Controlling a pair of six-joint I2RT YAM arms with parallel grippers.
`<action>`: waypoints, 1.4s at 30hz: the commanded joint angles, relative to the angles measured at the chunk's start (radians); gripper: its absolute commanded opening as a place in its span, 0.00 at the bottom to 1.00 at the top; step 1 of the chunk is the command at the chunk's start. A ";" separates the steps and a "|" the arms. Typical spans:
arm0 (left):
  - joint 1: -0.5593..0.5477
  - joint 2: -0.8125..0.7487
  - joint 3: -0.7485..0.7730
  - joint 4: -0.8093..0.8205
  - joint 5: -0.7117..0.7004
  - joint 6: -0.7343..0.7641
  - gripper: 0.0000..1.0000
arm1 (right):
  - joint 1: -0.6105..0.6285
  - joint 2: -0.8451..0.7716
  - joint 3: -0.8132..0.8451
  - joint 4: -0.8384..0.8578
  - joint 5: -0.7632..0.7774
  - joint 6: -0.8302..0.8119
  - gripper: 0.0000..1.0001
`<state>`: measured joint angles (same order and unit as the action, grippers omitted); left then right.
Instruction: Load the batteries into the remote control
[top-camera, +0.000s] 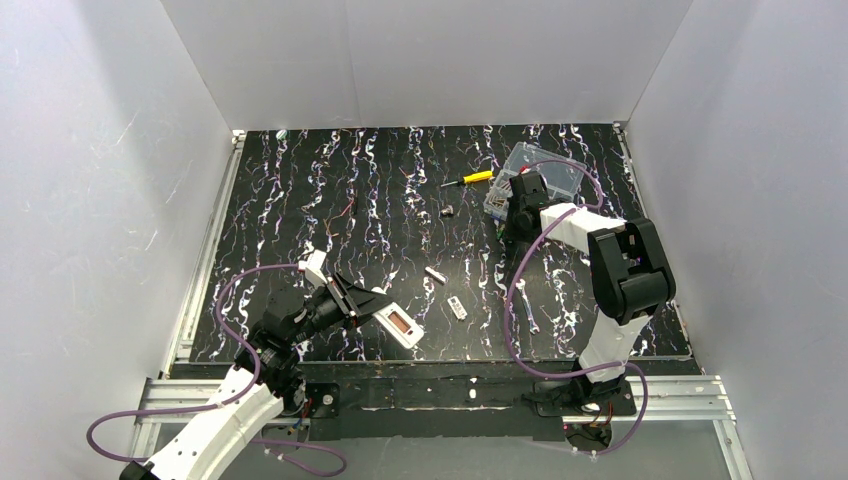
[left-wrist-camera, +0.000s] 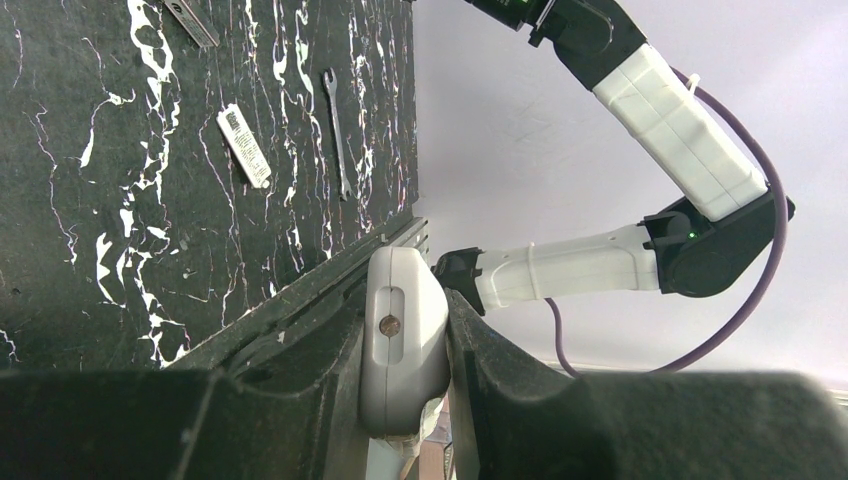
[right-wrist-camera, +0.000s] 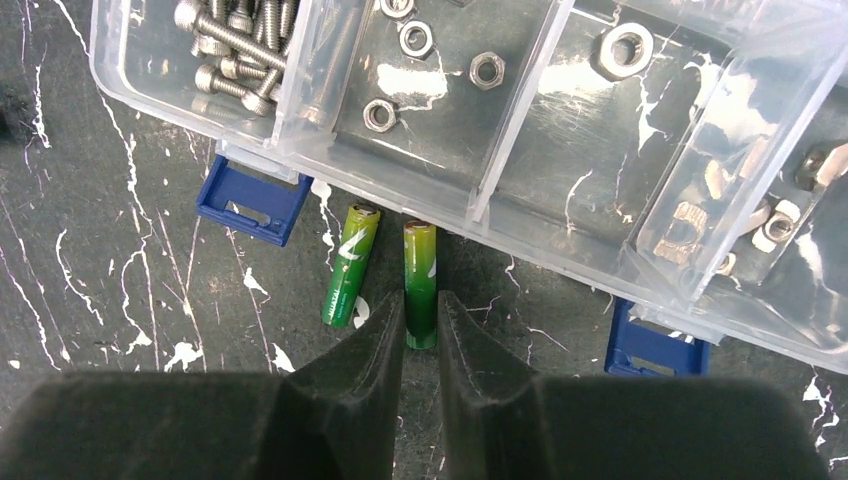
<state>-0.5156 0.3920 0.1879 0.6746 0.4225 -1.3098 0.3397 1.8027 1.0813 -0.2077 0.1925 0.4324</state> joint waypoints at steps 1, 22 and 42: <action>-0.004 -0.004 0.009 0.059 0.024 -0.002 0.00 | -0.005 0.005 0.009 -0.009 0.000 -0.021 0.25; -0.004 -0.019 0.000 0.060 0.016 -0.008 0.00 | 0.000 -0.519 -0.232 0.007 -0.329 -0.121 0.01; -0.005 -0.008 0.047 0.064 0.038 0.037 0.00 | 0.525 -1.136 -0.535 0.409 -0.872 -0.379 0.01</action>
<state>-0.5156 0.3939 0.1879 0.6743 0.4267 -1.3025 0.8322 0.6956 0.5743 0.0834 -0.5194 0.1474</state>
